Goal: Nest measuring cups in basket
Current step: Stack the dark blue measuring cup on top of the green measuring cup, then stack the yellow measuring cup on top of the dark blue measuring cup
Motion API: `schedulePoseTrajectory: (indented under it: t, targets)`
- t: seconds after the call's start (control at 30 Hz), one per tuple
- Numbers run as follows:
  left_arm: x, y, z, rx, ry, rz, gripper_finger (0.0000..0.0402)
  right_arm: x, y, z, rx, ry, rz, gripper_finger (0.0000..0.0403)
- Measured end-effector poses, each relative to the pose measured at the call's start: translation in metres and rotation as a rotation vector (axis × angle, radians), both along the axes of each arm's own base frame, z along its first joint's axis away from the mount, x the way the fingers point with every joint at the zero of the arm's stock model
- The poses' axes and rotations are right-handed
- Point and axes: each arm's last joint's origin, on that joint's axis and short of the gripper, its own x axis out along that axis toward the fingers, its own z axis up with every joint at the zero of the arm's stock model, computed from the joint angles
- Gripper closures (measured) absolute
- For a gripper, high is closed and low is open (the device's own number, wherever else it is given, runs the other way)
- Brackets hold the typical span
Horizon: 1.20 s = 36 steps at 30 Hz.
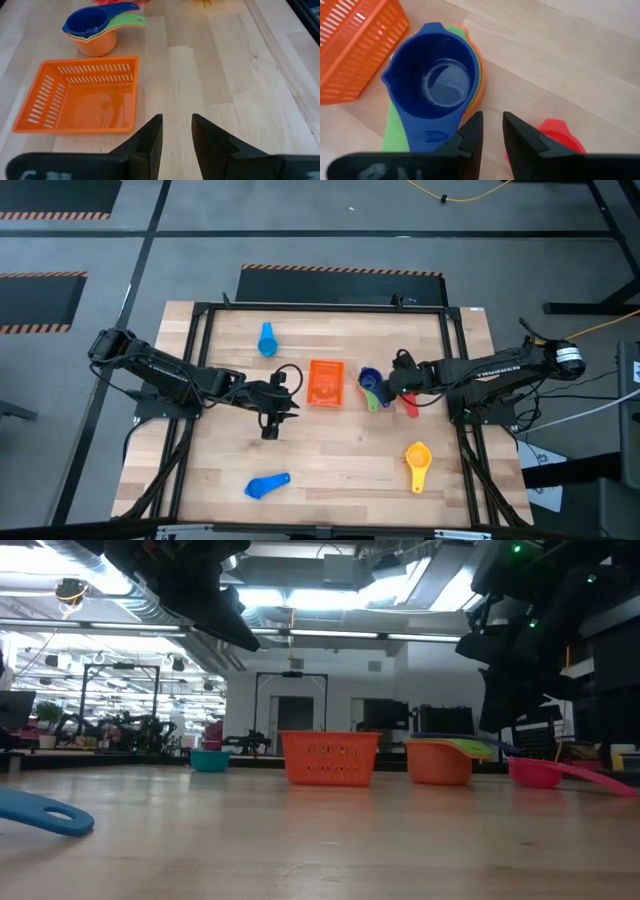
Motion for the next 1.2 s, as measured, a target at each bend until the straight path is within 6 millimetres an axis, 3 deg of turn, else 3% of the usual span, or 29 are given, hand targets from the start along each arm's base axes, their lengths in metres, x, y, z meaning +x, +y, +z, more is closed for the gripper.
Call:
schedulePoseTrajectory:
  t: [0.47, 0.87, 1.2]
  targets:
    - [0.000, 0.000, 0.000, 0.000, 0.000, 0.000, 0.0305, -0.012, 0.012, -0.037, 0.037, -0.062, -0.036, 0.0325]
    - [0.000, 0.000, 0.000, 0.000, 0.000, 0.000, 0.0305, 0.004, 0.029, -0.027, 0.128, -0.257, 0.091, 0.0324]
    - [0.000, 0.000, 0.000, -0.001, 0.000, 0.001, 0.0305, 0.005, 0.034, -0.023, 0.200, -0.233, 0.200, 0.0324]
